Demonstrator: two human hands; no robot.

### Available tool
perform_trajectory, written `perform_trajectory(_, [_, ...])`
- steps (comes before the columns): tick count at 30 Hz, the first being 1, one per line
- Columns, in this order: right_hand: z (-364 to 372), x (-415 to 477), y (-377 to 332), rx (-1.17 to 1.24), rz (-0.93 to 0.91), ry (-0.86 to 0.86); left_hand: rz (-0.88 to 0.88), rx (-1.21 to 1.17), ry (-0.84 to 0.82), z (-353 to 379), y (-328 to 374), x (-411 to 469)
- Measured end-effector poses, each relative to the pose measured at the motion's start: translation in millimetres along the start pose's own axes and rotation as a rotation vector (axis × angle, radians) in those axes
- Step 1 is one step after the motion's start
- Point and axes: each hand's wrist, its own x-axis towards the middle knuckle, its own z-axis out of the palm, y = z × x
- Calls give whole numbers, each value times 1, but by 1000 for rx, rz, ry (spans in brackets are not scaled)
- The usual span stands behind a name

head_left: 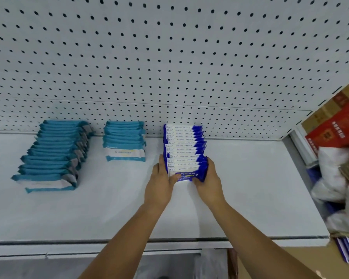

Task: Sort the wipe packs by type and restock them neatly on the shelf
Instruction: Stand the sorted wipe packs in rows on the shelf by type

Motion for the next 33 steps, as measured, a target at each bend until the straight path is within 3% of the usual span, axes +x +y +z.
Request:
perform_trajectory(11, [-10, -6, -5, -36, 39, -39, -21, -63, -39, -2, 1, -1])
perform_trajectory(17, [-53, -63, 14, 25, 57, 34, -162, -47, 108, -10, 12, -35])
perform_trajectory(21, [-98, -121, 33, 117, 62, 50, -24, -154, 222, -1, 39, -99])
perform_trajectory(33, [-268, -333, 133, 218, 29, 173, 86, -254, -279, 172, 149, -334])
